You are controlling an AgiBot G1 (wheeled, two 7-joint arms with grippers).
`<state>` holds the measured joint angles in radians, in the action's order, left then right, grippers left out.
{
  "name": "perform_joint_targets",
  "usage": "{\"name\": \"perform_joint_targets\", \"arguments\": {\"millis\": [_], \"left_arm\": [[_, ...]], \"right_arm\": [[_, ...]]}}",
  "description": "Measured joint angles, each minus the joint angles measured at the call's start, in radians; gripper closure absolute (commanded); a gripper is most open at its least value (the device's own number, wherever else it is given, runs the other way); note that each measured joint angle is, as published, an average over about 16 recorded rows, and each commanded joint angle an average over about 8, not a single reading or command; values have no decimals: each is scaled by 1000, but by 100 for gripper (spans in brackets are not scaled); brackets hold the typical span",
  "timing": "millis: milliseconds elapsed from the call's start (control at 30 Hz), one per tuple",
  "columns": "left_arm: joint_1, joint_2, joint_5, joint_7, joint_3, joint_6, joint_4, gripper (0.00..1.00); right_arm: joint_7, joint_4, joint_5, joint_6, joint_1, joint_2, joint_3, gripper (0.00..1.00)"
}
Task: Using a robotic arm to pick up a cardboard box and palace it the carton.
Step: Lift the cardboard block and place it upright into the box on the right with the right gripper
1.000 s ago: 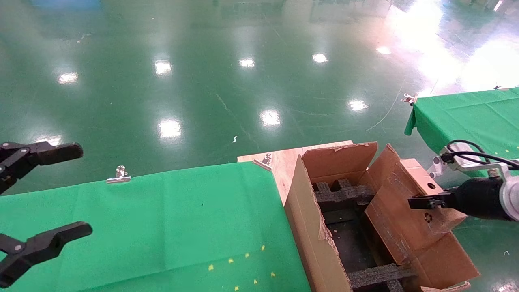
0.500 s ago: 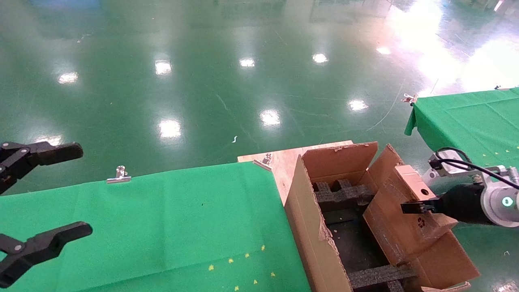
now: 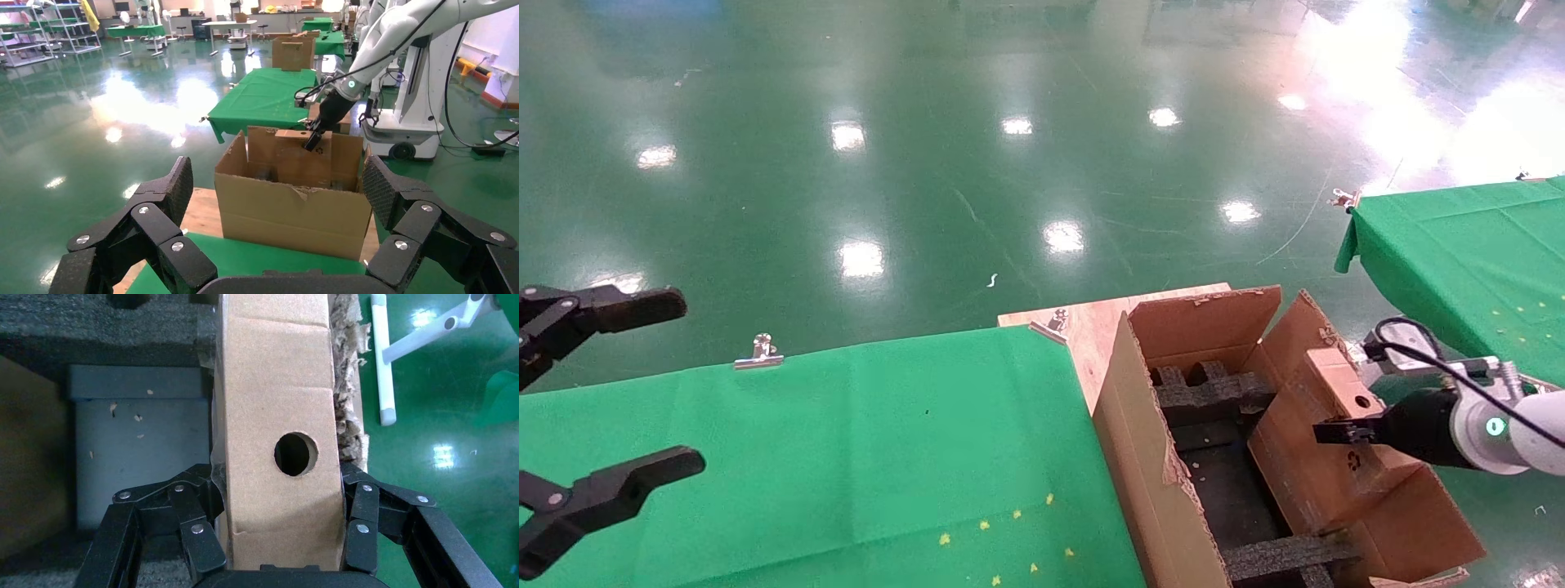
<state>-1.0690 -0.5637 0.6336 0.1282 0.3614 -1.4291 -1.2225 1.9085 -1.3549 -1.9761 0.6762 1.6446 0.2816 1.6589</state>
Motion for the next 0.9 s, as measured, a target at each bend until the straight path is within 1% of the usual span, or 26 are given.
{"name": "perform_joint_targets", "arguments": {"millis": [500, 700, 900], "left_arm": [[0, 0, 0, 0, 0, 0, 0, 0], [0, 0, 0, 0, 0, 0, 0, 0], [0, 0, 0, 0, 0, 0, 0, 0]], "right_arm": [[213, 15, -161, -47, -103, 78, 31, 100], [272, 33, -208, -55, -139, 112, 39, 100], [303, 67, -229, -65, -171, 148, 47, 100]]}}
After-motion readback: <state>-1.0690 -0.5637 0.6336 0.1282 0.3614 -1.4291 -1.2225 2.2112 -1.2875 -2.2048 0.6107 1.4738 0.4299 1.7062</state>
